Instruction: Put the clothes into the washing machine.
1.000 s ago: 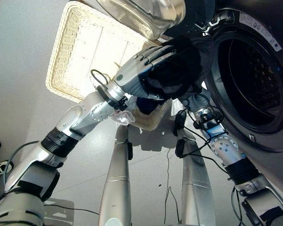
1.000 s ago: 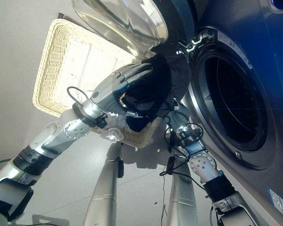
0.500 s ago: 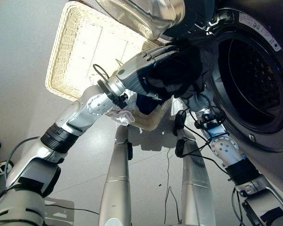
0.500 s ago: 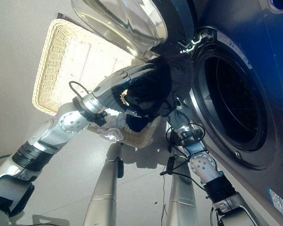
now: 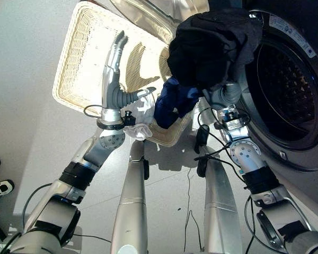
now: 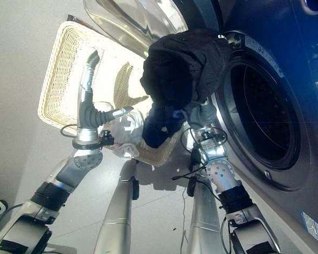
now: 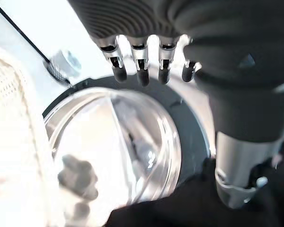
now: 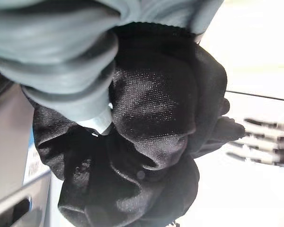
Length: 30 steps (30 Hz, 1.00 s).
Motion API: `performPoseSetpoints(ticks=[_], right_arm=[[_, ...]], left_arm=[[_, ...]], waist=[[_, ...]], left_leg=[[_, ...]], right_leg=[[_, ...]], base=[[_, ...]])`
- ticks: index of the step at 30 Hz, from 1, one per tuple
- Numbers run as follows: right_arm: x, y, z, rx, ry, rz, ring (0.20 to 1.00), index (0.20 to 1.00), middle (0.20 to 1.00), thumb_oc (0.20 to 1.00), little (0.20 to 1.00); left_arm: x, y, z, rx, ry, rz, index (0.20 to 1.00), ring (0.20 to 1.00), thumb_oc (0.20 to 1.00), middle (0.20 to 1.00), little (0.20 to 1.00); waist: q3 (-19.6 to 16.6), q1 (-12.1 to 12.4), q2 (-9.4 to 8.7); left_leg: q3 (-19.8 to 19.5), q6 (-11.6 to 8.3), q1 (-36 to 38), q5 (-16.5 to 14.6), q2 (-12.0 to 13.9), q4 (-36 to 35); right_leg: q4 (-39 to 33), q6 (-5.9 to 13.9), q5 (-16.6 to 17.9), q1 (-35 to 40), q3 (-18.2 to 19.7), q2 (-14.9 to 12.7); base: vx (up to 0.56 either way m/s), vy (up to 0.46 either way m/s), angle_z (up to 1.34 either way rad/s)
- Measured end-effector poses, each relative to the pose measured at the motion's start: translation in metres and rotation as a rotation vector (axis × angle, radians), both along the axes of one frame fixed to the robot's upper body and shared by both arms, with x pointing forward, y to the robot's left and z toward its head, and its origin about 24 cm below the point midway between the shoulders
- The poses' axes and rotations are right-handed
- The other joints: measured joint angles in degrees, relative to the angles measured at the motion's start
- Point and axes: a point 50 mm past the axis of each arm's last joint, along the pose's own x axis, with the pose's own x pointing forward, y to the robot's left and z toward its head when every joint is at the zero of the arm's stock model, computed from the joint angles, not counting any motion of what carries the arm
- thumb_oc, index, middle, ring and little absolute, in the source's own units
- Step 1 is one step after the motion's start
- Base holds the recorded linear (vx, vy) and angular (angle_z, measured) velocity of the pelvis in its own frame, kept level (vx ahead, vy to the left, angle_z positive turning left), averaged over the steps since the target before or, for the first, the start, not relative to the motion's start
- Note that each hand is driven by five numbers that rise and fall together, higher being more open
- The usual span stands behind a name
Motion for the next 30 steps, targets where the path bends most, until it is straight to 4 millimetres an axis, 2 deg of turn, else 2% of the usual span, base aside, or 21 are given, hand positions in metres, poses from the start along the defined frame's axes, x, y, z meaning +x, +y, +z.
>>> performPoseSetpoints(ticks=[7,11,14,18,20,23,26,27,28,29,30], right_arm=[[0.010,-0.009,-0.013,0.028,0.095,-0.027,0.200,0.200,0.200,0.200,0.200],[0.027,-0.021,-0.033,0.032,0.227,-0.057,0.200,0.200,0.200,0.200,0.200],[0.033,-0.030,-0.044,0.037,0.294,-0.071,0.200,0.200,0.200,0.200,0.200],[0.045,-0.048,-0.065,0.113,0.430,-0.116,0.200,0.200,0.200,0.200,0.200],[0.055,-0.065,-0.073,0.172,0.538,-0.189,0.200,0.200,0.200,0.200,0.200],[0.061,-0.114,-0.082,0.296,0.703,-0.398,0.200,0.200,0.200,0.200,0.200],[0.057,-0.162,-0.067,0.403,0.794,-0.632,0.200,0.200,0.200,0.200,0.200],[0.051,-0.184,-0.054,0.502,0.801,-0.760,0.200,0.200,0.200,0.200,0.200],[0.043,-0.203,-0.042,0.615,0.784,-0.867,0.689,0.689,0.689,0.689,0.689],[0.037,-0.214,-0.035,0.677,0.767,-0.937,1.000,1.000,1.000,1.000,1.000],[0.030,-0.224,-0.023,0.748,0.724,-1.011,1.000,1.000,1.000,1.000,1.000]], left_arm=[[0.006,0.009,-0.001,-0.115,0.008,0.040,1.000,1.000,1.000,1.000,1.000],[0.019,0.017,-0.005,-0.159,0.060,0.087,1.000,1.000,1.000,1.000,1.000],[0.024,0.021,-0.008,-0.179,0.073,0.119,1.000,1.000,1.000,1.000,1.000],[0.038,0.028,-0.015,-0.168,0.130,0.195,1.000,1.000,1.000,1.000,1.000],[0.048,0.031,-0.019,-0.155,0.187,0.227,1.000,1.000,1.000,1.000,1.000],[0.059,0.033,-0.024,-0.111,0.256,0.254,1.000,1.000,1.000,1.000,1.000],[0.062,0.040,-0.028,-0.069,0.297,0.271,1.000,1.000,1.000,1.000,1.000],[0.062,0.045,-0.030,-0.070,0.312,0.282,1.000,1.000,1.000,1.000,1.000],[0.062,0.046,-0.031,-0.069,0.320,0.280,1.000,1.000,1.000,1.000,1.000],[0.062,0.045,-0.031,-0.060,0.324,0.283,1.000,1.000,1.000,1.000,1.000],[0.063,0.044,-0.033,-0.039,0.335,0.287,1.000,1.000,1.000,1.000,1.000]], waist=[[0.00,-0.09,0.00],[0.00,-0.17,0.00],[0.00,-0.17,0.00],[0.00,-0.24,0.00],[0.00,-0.16,0.00],[0.00,-0.12,0.00],[0.01,-0.07,-0.01],[0.02,-0.30,-0.04],[0.03,-0.16,-0.05],[0.03,-0.27,-0.05],[0.03,-0.64,-0.05]], left_leg=[[0.06,0.00,0.00,0.00,0.02,-0.03],[0.11,0.00,0.00,-0.01,0.02,-0.02],[0.17,-0.01,-0.01,-0.01,0.05,-0.06],[0.33,-0.01,0.02,-0.01,0.12,0.00],[0.48,-0.01,0.01,-0.01,0.18,0.00],[0.76,0.01,0.02,0.00,0.29,0.10],[1.00,0.04,-0.01,0.01,0.34,0.09],[0.99,0.04,-0.02,0.01,0.43,0.07],[0.93,0.04,-0.21,0.01,0.67,0.08],[0.83,0.04,-0.34,0.01,0.72,0.08],[0.67,0.04,-0.62,0.01,0.77,0.19]], right_leg=[[-0.23,0.00,0.00,0.01,0.03,0.04],[-0.39,0.00,0.01,-0.02,0.05,0.05],[-0.51,-0.02,0.02,-0.04,0.07,0.06],[-0.70,-0.05,0.15,0.03,0.07,0.09],[-0.86,-0.09,0.32,-0.02,0.09,0.10],[-1.24,-0.07,0.76,0.00,0.24,0.21],[-1.84,0.01,1.30,0.06,0.39,0.32],[-2.31,0.02,1.64,0.15,0.42,0.44],[-2.66,0.01,2.05,0.25,0.39,0.73],[-2.78,0.00,2.12,0.25,0.33,0.84],[-2.97,0.00,2.19,0.20,0.23,0.93]], base=[[0.00,0.000,0.00],[0.00,0.008,0.00],[0.00,0.000,0.00],[0.00,0.008,0.00],[0.01,0.033,-0.03],[0.01,0.025,-0.05],[0.01,-0.012,-0.06],[0.00,-0.051,-0.11],[0.01,-0.060,-0.09],[0.00,-0.034,-0.04],[0.00,0.000,0.00]])
